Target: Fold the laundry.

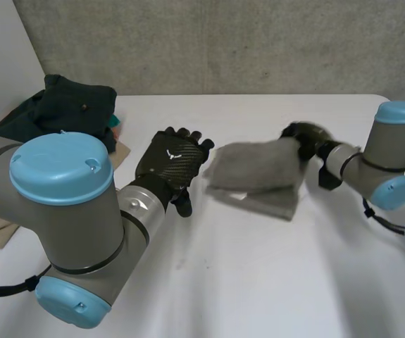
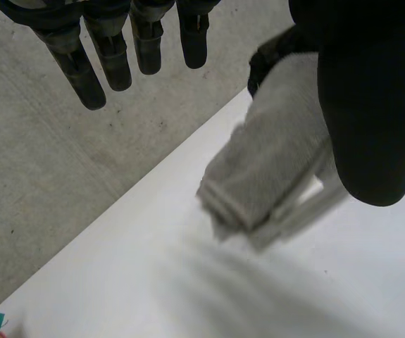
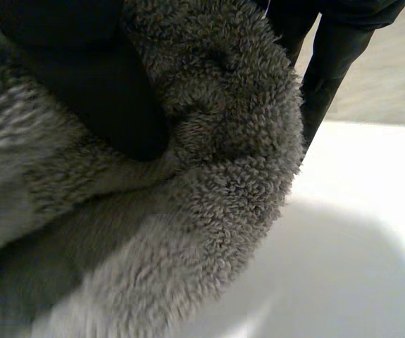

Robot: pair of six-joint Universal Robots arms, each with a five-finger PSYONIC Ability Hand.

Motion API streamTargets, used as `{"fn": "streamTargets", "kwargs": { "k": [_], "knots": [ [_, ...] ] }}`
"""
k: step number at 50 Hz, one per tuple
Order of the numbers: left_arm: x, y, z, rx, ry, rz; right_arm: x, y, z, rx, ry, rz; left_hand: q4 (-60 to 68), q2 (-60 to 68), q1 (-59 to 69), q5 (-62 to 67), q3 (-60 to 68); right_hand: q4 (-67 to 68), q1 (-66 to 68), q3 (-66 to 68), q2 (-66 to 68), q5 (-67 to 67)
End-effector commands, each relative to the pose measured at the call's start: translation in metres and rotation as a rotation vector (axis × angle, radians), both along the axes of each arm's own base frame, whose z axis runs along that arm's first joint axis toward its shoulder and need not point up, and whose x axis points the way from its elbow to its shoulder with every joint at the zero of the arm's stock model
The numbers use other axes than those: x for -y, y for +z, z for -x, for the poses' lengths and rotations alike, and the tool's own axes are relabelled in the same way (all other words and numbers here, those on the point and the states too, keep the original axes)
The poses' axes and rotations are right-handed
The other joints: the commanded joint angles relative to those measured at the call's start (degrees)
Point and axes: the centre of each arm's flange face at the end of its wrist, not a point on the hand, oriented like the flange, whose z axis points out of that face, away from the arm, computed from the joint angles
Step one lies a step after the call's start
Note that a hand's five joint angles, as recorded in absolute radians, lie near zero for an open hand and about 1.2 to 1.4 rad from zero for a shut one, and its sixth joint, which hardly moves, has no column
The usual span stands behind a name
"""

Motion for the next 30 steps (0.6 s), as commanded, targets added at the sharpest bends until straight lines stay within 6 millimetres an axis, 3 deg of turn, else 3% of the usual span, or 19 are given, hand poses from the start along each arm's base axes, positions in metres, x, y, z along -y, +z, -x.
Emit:
{"fn": "streamTargets", "kwargs": {
  "k": [1, 9, 14, 30],
  "knots": [
    [0.009, 0.002, -0.005, -0.003, 0.025, 0.006, 0.058, 0.018, 0.059, 0.02, -0.381, 0.147, 0.1, 0.1, 0.2, -1.0, -0.3, 11.4, 24.8, 13.8, 15.8, 17.0],
    [0.015, 0.005, -0.006, -0.01, 0.037, 0.014, 0.083, 0.028, 0.115, 0.009, -0.62, 0.241, 0.1, 0.1, 0.2, -1.0, -0.3, 11.4, 24.8, 13.8, 15.8, 17.0],
    [0.016, 0.001, -0.006, -0.004, 0.039, 0.007, 0.093, 0.024, 0.148, -0.091, -0.725, 0.292, 0.1, 0.1, 0.2, -1.0, -0.3, 11.4, 24.8, 13.8, 15.8, 17.0],
    [0.016, 0.002, -0.001, -0.007, 0.029, 0.013, 0.1, 0.015, 0.196, -0.176, -0.774, 0.283, 0.1, 0.1, 0.2, -1.0, -0.3, 11.4, 24.8, 13.8, 15.8, 17.0]
  ]
}}
